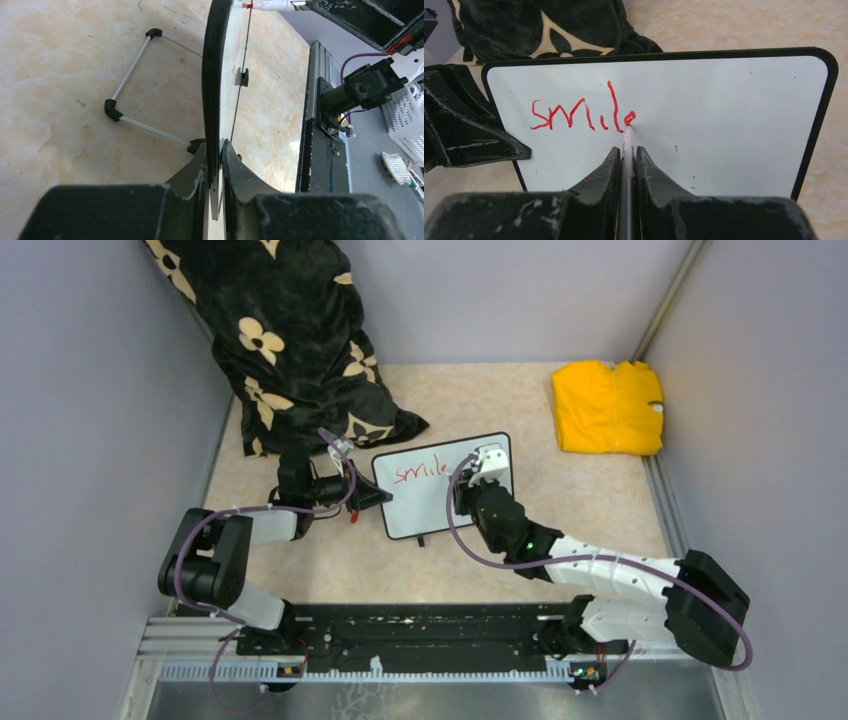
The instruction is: Write a sentence on the whiteboard
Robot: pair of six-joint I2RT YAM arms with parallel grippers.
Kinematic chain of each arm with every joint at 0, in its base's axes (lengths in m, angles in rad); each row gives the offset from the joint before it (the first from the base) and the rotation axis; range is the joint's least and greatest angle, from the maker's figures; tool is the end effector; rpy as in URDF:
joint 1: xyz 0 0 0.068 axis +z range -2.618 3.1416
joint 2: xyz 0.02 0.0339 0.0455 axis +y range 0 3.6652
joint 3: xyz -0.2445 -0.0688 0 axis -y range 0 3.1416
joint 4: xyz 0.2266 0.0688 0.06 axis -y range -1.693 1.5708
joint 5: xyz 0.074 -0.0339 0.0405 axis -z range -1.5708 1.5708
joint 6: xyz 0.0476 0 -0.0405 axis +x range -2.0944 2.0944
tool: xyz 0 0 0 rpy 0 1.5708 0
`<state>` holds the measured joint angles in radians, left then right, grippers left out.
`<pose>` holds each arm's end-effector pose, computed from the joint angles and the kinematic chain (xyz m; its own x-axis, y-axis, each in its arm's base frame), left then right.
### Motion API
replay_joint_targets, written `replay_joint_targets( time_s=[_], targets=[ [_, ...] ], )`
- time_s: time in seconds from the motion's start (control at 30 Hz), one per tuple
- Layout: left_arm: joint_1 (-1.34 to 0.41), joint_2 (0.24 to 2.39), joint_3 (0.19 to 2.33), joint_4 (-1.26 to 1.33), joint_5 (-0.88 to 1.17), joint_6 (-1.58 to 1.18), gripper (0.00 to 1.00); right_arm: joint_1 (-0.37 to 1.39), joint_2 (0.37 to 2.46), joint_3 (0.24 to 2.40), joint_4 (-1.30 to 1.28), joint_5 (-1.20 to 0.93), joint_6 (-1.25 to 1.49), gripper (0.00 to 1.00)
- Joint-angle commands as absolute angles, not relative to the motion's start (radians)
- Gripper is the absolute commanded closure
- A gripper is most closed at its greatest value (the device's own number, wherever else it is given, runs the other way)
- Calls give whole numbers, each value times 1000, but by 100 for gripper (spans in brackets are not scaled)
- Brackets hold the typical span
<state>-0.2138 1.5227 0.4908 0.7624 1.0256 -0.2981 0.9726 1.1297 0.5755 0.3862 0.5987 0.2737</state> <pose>0.2563 -0.0973 0.1677 -0.5176 -0.0435 -0.8545 0.7986 0.3339 -0.5007 0.1639 0.1928 0.2474 -0.1906 0.1168 -0.9747 -0.3305 0.9273 0.1758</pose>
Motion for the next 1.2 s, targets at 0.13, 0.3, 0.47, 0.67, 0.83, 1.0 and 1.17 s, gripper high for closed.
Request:
replay_joint_targets(
  time_s=[0.13,0.3,0.47,0.67,0.83,1.0,1.17],
  targets=[
    [-224,1546,497,720,999,-239,100,962,1090,561,366,657,278,100],
    [-224,1547,497,721,999,-239,100,960,1075,556,368,688,276,100],
    [-224,1545,497,721,999,-238,100,961,1043,552,389,660,272,100],
    [-225,1545,497,719,999,-238,100,962,1006,563,425,570,265,100],
    [-225,1545,498,719,999,-236,100,983,1041,604,446,529,248,100],
    [-227,1547,499,718,1001,-234,100,988,1093,634,472,517,246,100],
    [-229,1547,500,713,1001,-231,100,987,1122,654,497,504,247,100]
  ],
)
